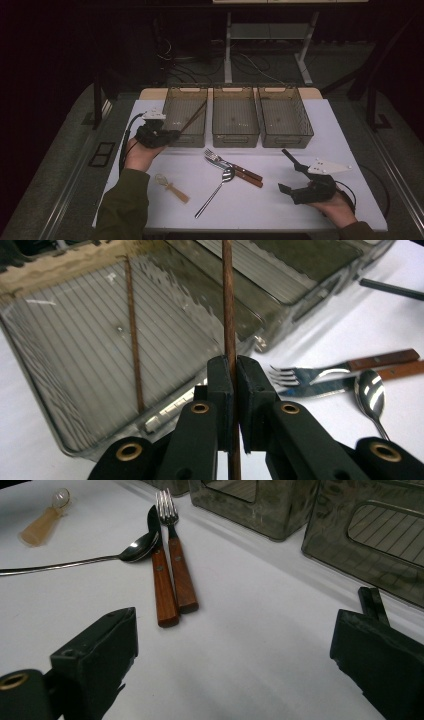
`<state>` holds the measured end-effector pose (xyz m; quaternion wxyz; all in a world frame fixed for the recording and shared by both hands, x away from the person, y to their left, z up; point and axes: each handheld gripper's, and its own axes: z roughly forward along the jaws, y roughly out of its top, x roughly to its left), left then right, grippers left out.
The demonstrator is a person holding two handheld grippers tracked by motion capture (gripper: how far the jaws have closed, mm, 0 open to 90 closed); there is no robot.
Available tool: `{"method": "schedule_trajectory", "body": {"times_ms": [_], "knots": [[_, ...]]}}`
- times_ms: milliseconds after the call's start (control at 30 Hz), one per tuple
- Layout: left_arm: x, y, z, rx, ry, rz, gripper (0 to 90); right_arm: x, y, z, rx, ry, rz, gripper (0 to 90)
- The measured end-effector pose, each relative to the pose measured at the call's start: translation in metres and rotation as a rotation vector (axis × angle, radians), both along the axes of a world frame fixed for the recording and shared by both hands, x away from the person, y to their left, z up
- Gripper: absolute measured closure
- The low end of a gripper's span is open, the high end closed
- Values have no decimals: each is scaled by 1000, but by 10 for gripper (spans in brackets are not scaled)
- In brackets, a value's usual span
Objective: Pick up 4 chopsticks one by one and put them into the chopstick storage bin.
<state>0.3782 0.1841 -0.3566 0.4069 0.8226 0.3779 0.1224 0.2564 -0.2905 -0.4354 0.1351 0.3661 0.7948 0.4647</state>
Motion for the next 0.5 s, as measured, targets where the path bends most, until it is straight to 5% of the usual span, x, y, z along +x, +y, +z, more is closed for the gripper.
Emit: {"method": "schedule_trajectory", "body": {"times_ms": [500], "knots": [[38,-10,17,0,-14,22,844,-1,0,0,4,-1,5,54]]}}
